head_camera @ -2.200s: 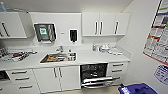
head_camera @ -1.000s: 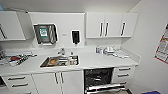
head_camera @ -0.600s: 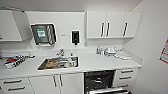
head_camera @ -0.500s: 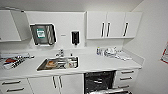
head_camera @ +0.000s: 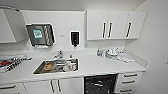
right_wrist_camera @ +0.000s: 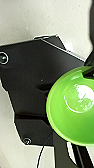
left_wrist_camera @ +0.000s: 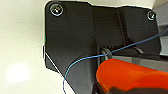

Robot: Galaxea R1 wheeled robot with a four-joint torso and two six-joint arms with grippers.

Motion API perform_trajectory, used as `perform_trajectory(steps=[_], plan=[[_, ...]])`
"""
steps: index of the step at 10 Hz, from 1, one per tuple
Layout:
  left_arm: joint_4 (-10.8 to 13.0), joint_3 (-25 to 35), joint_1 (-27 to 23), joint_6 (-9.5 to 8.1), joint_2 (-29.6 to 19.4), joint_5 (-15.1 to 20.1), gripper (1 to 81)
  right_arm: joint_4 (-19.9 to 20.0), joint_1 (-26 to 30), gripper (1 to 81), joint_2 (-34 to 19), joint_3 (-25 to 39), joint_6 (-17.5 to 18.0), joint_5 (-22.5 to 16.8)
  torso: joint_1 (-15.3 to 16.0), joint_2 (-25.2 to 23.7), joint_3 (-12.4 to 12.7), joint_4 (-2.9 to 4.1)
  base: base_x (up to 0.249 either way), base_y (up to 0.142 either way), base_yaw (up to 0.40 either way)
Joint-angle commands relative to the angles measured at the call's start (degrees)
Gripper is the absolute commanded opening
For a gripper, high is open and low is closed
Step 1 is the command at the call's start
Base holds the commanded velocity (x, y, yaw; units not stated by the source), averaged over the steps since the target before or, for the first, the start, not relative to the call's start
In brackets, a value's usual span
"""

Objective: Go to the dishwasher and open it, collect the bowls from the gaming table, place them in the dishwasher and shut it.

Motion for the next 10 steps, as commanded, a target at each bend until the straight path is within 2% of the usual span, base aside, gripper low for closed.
perform_trajectory(steps=[1,10], plan=[[0.5,0.1,-2.8,0.23,-0.2,3.8,1.0,0.6,2.3,1.0,-1.0,0.0,0.4,-2.5,0.0,0.0,0.0,0.00,0.156,0.000,0.000],[0.6,0.1,-2.8,0.23,-0.2,3.8,1.0,0.3,2.8,1.0,-0.6,-0.8,0.7,-2.4,0.0,0.0,0.0,0.00,0.147,0.000,0.000]])
